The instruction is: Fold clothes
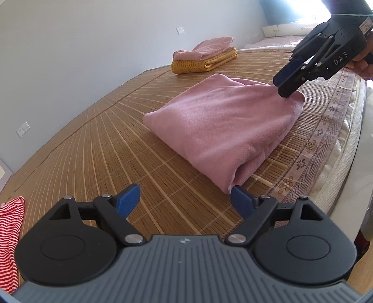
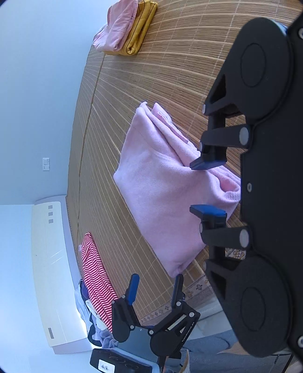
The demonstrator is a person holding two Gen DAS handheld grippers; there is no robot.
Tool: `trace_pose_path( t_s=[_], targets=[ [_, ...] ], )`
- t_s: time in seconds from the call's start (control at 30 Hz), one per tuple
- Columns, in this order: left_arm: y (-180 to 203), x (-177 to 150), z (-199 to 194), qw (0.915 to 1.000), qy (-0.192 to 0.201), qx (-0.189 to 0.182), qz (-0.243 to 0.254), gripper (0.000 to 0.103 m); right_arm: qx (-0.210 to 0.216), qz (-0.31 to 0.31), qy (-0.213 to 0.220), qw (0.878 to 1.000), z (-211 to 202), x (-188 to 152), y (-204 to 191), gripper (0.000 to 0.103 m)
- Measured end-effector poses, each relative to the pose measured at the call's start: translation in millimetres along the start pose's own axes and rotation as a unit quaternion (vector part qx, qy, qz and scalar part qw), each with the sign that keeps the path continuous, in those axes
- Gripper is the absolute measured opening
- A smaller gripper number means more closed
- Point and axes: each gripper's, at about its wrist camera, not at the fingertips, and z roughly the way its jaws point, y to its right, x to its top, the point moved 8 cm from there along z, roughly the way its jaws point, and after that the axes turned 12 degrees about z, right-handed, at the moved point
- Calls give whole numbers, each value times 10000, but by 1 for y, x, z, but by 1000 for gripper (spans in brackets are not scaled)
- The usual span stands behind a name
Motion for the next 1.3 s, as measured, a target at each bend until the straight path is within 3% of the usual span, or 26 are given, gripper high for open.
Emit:
trace_pose_path(
  t_s=[0.17,0.23,0.4,0.73,0.9,1.0,1.03,1.1,1.2,1.3],
  targets=[
    [-2,30,-9,9982,529,69,-270,89,295,-39,37,9996,10,1,-20,43],
    [-3,41,0,9976,575,188,-349,91,143,-332,-72,9993,19,-4,-24,43],
    [11,33,20,9993,161,305,160,92,131,-331,-157,9992,25,-11,-19,43],
    [-7,9,13,9955,-186,-213,-902,92,151,-77,-221,9996,26,-11,-13,46],
    [-9,12,6,9953,-229,-203,-916,92,334,382,-72,9987,18,-5,-12,54],
    [-15,17,2,9923,-87,-386,-1176,92,427,983,192,9941,11,4,-3,66],
    [-18,18,1,9886,1,-556,-1401,92,362,1218,314,9914,8,7,4,73],
    [-25,20,0,9774,164,-907,-1903,93,134,1720,503,9837,5,11,21,75],
    [-33,20,11,9462,249,-1552,-2828,95,-193,2321,451,9715,11,7,45,76],
    [-38,18,29,9226,204,-1875,-3364,95,-300,2753,361,9602,22,2,56,76]
  ],
)
